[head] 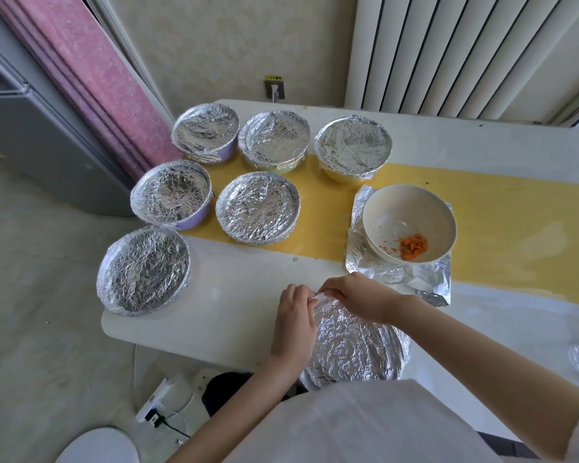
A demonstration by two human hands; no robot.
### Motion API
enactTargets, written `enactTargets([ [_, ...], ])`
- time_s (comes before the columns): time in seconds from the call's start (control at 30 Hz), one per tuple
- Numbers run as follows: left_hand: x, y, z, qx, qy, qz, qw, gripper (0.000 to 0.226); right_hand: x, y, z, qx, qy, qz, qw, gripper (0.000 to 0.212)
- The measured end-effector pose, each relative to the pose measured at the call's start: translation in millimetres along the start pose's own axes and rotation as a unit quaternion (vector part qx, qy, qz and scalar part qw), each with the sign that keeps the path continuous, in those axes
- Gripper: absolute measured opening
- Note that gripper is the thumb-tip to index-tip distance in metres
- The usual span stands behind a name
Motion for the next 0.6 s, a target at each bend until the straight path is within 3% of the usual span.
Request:
enactTargets([
  [0.3,0,-6,2,0.027,-0.038,0.025,0.999,0.008,16,18,-10,0.007,0.090,-0.059,0.994,0.023],
  [0.43,-1,-6,-2,0.044,-0.053,0.029,0.997,0.013,16,21,-14,0.032,0.080,-0.045,0.995,0.020],
  [0.6,-7,3,-1,0.061,-0.054,0.028,0.996,0.024,21,18,-11,0.037,0.079,-0.020,0.996,0.035],
])
Point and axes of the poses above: each hand's wrist, its own x-axis away from the middle knuckle, its own z-axis out of the back of the hand, y = z × x, the point moved 1 cm from there along -x, towards the middle knuckle, and after that the axes turned 15 degrees about y, right-handed, at the moved point
